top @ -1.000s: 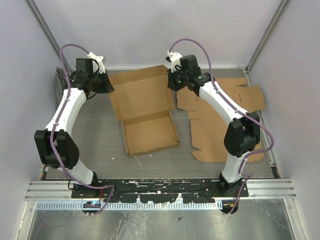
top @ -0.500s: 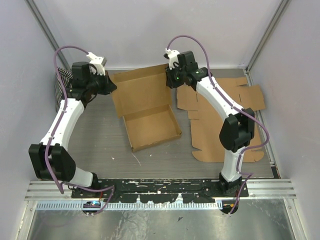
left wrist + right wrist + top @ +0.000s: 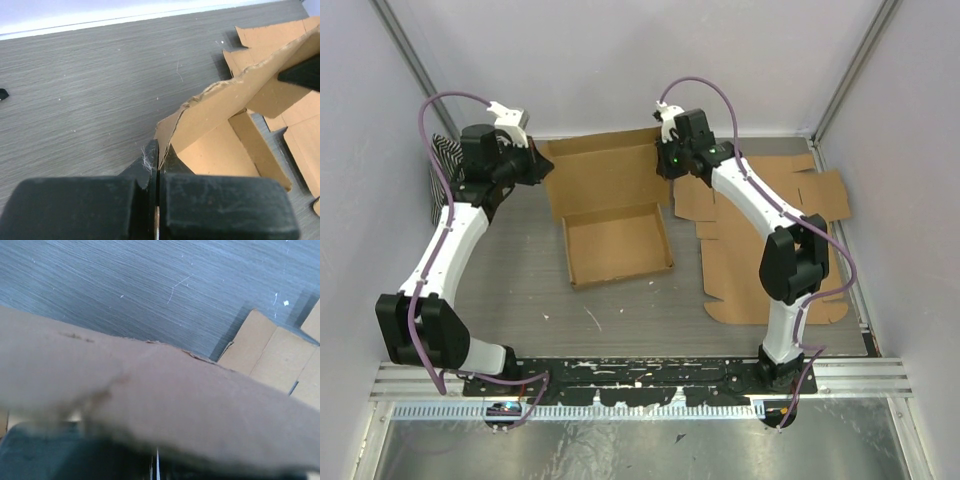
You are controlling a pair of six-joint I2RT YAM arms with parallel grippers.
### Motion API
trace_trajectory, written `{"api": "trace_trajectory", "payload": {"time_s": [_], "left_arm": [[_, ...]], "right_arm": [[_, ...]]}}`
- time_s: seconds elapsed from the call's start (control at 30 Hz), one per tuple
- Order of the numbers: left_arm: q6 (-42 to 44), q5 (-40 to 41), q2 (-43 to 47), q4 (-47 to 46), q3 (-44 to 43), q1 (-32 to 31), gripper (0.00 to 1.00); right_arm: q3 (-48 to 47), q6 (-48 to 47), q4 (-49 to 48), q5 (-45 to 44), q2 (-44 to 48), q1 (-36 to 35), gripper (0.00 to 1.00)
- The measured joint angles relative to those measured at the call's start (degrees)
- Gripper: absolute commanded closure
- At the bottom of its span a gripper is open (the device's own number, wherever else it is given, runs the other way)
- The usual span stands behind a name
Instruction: Fold the paper box
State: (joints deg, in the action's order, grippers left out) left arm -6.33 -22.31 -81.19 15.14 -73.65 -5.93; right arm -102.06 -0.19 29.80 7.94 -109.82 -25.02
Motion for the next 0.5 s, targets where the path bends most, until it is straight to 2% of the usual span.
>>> {"api": "trace_trajectory", "payload": {"time_s": [0.13,0.3,0.5], "left_arm": [[-2.0,3.3,-0.2,-1.5,0.0,-1.4,0.99],[-2.3,9.6,-1.4,-2.9,-0.2,-3.5,1.0],[0.2,14.4,-1.8,-6.1,0.1,-4.6,1.0]], "right_arm": [[4.6,3.8,-4.6,-2.0,1.2,-0.7,0.94],[6.6,6.4,-7.9,-7.4,1.2,-2.8,0.73],[7.7,6.6,-9.1,-9.7,1.6,-4.9,0.64]]}}
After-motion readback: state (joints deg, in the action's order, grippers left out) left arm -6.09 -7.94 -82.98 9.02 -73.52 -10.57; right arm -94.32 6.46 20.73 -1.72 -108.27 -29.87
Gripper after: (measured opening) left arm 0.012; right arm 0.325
